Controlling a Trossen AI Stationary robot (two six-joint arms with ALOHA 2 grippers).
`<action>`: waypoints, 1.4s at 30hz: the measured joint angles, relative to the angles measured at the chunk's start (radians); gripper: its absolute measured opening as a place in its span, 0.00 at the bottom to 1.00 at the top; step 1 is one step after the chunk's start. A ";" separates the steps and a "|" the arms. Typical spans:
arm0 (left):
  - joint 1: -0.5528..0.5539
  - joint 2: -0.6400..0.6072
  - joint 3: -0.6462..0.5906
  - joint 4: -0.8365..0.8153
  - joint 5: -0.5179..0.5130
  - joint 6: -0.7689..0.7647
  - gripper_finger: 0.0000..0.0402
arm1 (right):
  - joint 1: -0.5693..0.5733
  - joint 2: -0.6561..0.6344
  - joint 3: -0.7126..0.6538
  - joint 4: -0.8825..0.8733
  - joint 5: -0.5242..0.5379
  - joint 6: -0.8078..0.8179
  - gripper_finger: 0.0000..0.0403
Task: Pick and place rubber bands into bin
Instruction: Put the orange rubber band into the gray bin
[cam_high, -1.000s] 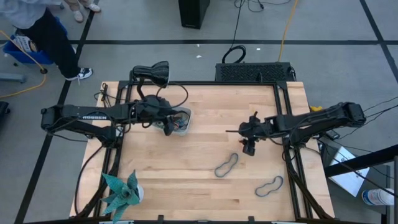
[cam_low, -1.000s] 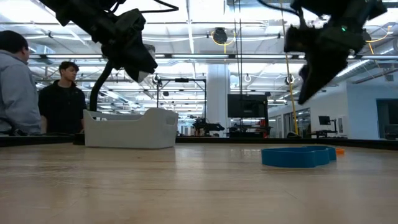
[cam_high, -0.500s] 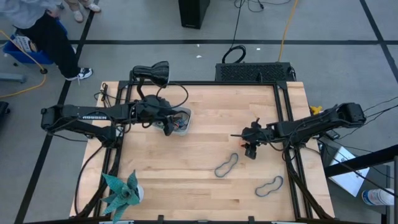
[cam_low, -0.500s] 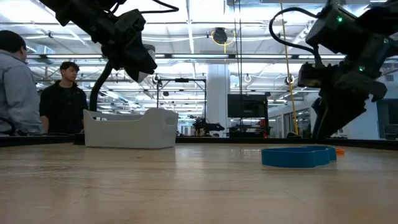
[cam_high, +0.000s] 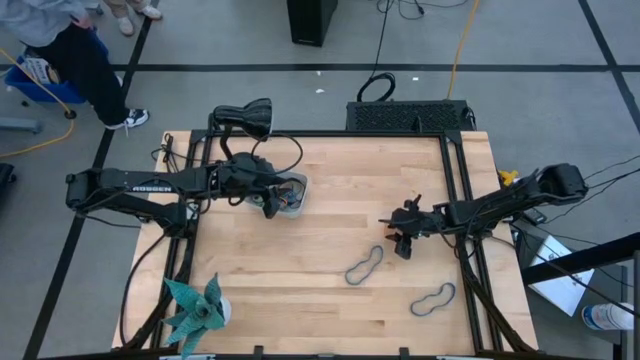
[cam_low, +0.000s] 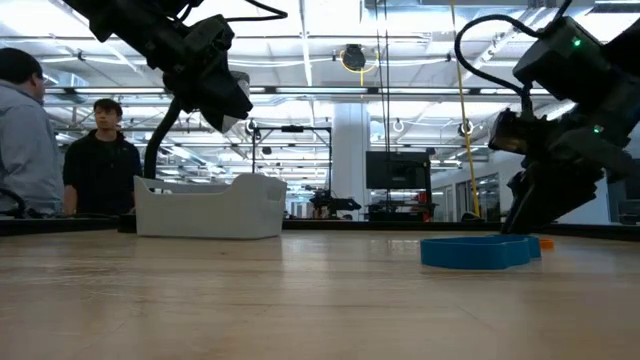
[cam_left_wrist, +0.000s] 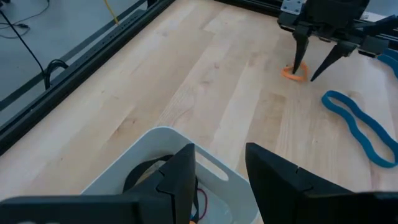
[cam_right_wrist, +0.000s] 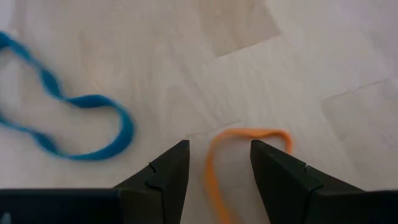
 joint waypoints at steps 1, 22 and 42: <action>0.000 0.000 0.000 0.000 0.000 0.000 0.37 | 0.000 0.004 -0.005 0.007 0.013 0.002 0.41; 0.000 0.000 0.000 0.000 0.000 -0.001 0.37 | -0.001 0.095 -0.012 0.069 0.023 -0.034 0.02; 0.000 0.000 0.000 0.001 0.000 -0.003 0.37 | -0.001 -0.047 0.184 0.082 0.008 -0.285 0.00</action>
